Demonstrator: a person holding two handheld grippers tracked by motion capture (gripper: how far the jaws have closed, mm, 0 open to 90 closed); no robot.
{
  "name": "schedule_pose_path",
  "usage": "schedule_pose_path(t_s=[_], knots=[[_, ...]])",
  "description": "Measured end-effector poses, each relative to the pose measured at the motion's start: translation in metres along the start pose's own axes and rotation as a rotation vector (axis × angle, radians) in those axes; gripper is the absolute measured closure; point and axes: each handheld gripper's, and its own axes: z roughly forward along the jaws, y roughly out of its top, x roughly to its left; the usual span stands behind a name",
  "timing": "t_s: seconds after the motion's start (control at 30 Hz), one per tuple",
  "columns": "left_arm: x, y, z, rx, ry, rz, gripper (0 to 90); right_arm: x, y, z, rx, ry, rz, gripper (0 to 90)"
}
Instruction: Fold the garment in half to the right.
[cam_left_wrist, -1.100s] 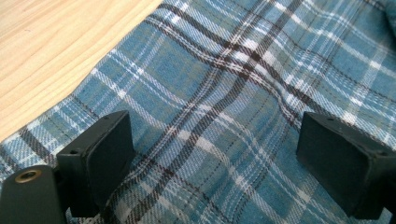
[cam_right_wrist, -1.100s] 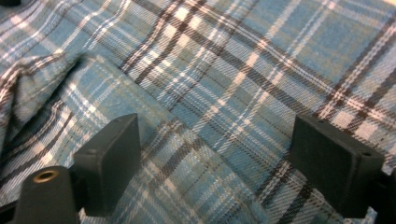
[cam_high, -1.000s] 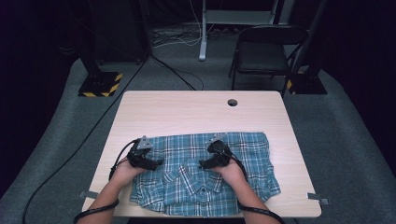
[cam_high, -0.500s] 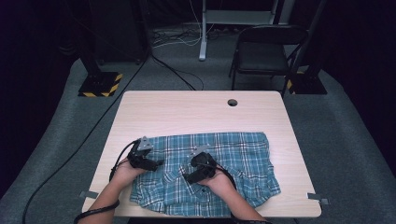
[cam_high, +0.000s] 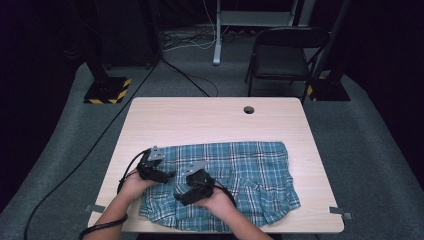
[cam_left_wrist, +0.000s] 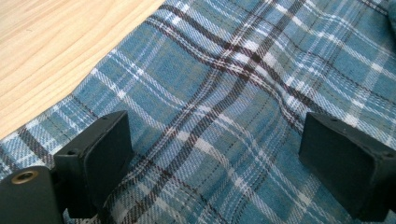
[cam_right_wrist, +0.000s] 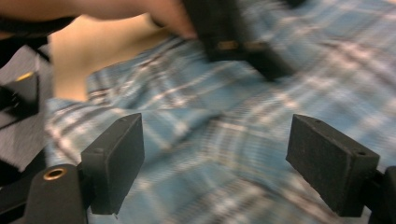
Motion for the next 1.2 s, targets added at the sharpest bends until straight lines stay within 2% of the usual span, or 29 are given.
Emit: schedule_pose_path(t_s=[0.1,0.23,0.4,0.5,0.63,0.7,0.73,0.77,0.8,0.83,1.0,1.03,1.13,1.2], knots=[[0.000,0.000,0.000,0.000,0.001,0.002,9.3,0.015,-0.002,0.011,0.011,0.022,-0.051,17.5],[0.000,0.000,0.000,0.000,0.000,0.003,9.0,0.024,-0.006,0.022,0.016,0.035,-0.059,16.7],[0.000,0.000,0.000,0.000,-0.004,0.001,8.6,0.033,-0.005,0.024,-0.026,0.046,-0.081,16.9],[0.000,0.000,0.000,0.000,-0.004,0.001,8.5,0.040,-0.002,0.024,-0.048,0.068,-0.101,17.4],[0.000,0.000,0.000,0.000,-0.003,0.000,8.5,0.044,-0.004,0.034,0.000,0.085,-0.106,20.0],[0.000,0.000,0.000,0.000,-0.003,0.000,8.3,0.046,-0.007,0.041,0.037,0.077,-0.109,20.0],[0.000,0.000,0.000,0.000,-0.003,0.001,8.3,0.047,-0.009,0.045,0.062,0.068,-0.121,19.6],[0.000,0.000,0.000,0.000,-0.003,0.001,8.3,0.048,-0.010,0.047,0.072,0.056,-0.143,19.2],[0.000,0.000,0.000,-0.001,-0.004,0.001,8.3,0.048,-0.010,0.047,0.072,0.056,-0.143,19.2],[0.000,0.000,0.000,-0.002,-0.005,0.000,8.2,0.055,-0.015,0.047,0.070,0.017,-0.228,19.4],[0.000,0.000,0.000,-0.002,-0.005,0.001,8.1,0.054,-0.016,0.045,0.068,0.026,-0.221,19.5],[0.000,0.000,0.000,-0.001,-0.006,0.002,8.1,0.054,-0.012,0.043,0.069,0.036,-0.193,20.3],[0.000,0.000,0.000,-0.002,-0.007,0.001,8.1,0.056,-0.008,0.037,0.009,0.065,-0.145,20.6],[0.000,0.000,0.001,-0.002,-0.007,0.001,8.0,0.059,-0.004,0.036,-0.017,0.074,-0.146,21.6]])
